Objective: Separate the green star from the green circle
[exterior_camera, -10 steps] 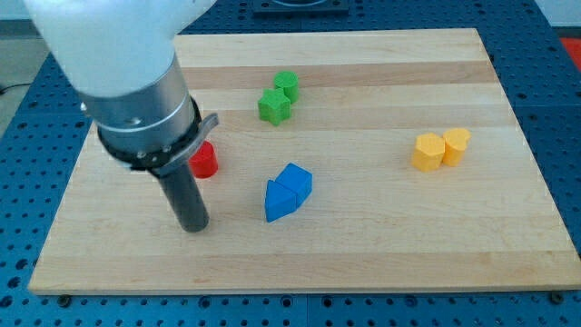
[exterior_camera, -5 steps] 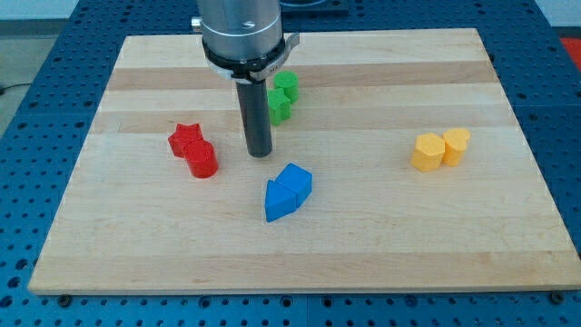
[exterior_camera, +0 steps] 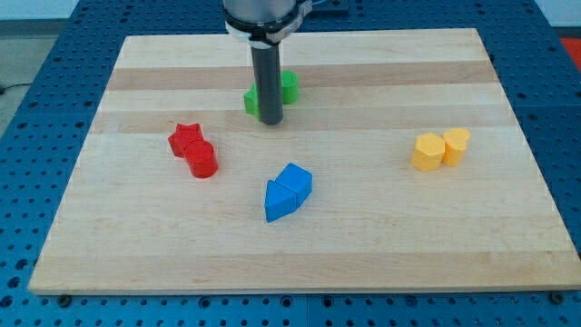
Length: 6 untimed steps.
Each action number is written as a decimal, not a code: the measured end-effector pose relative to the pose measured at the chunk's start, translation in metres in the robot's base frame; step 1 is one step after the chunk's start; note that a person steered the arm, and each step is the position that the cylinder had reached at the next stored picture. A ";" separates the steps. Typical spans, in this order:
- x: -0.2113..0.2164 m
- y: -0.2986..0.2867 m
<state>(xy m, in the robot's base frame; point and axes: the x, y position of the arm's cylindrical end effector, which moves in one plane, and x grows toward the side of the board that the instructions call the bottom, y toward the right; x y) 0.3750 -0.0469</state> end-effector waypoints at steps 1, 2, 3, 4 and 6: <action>-0.021 0.002; -0.037 0.002; -0.019 0.002; -0.018 -0.010; -0.010 -0.057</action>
